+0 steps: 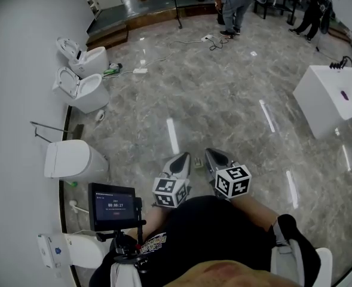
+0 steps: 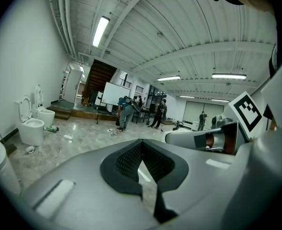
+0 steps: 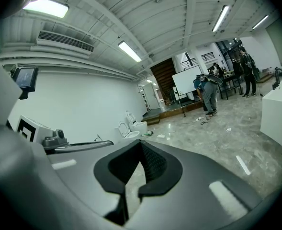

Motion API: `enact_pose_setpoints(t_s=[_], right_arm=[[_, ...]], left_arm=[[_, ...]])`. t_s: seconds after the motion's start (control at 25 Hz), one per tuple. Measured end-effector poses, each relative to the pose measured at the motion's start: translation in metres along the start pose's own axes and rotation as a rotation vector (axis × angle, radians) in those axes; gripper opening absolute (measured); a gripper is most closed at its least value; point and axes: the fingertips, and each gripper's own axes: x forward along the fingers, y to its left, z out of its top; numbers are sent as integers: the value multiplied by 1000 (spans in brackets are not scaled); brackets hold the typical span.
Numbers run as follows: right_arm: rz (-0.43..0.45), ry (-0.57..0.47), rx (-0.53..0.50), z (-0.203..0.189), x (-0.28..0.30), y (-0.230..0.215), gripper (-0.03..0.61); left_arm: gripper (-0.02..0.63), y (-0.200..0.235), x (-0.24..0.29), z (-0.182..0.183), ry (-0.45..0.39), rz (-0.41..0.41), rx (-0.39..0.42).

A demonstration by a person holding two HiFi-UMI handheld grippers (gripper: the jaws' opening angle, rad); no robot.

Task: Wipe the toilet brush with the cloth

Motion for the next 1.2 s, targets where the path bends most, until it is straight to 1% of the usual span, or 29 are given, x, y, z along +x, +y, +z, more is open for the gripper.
enact_pose_setpoints(t_s=[1.2], right_arm=[[19, 1, -32, 1, 1, 5, 2]], left_arm=[[12, 0, 0, 0, 5, 3, -3]])
